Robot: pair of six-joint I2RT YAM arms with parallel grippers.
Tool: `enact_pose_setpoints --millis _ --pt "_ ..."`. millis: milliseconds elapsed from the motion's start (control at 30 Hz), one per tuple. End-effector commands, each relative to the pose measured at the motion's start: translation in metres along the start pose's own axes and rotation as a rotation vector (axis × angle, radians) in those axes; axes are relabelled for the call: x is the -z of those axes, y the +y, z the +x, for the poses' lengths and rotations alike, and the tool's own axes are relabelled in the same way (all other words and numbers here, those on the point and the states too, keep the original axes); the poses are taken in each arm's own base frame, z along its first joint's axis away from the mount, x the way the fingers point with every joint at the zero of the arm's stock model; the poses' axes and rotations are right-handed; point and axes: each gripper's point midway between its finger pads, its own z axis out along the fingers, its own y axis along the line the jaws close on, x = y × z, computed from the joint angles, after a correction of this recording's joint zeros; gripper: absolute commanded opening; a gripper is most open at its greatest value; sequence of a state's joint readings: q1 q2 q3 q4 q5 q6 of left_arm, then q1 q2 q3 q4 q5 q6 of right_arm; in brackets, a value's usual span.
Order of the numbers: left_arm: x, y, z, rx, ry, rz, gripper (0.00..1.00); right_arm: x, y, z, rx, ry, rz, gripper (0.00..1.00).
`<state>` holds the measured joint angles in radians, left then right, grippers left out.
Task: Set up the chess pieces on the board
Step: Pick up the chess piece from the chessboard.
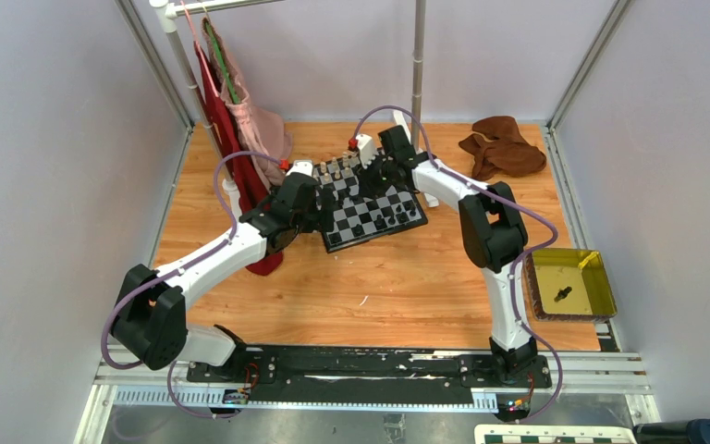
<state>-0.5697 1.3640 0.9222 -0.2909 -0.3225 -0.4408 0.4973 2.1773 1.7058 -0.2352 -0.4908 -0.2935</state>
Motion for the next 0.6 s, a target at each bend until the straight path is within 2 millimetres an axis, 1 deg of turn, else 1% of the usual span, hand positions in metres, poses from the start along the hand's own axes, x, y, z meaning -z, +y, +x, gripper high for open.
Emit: enact_pose_setpoints --millis 0,367,567 --pt "0.002 0.002 -0.011 0.0 -0.025 -0.006 1.0 -0.007 -0.001 0.0 0.038 -0.012 -0.022 0.3" --pt "-0.002 0.001 -0.006 0.013 -0.037 0.004 1.0 -0.021 0.008 0.01 0.065 -0.003 -0.057 0.3" --pt "-0.005 0.001 -0.003 0.018 -0.04 0.004 1.0 -0.026 0.009 0.008 0.081 -0.014 -0.065 0.3"
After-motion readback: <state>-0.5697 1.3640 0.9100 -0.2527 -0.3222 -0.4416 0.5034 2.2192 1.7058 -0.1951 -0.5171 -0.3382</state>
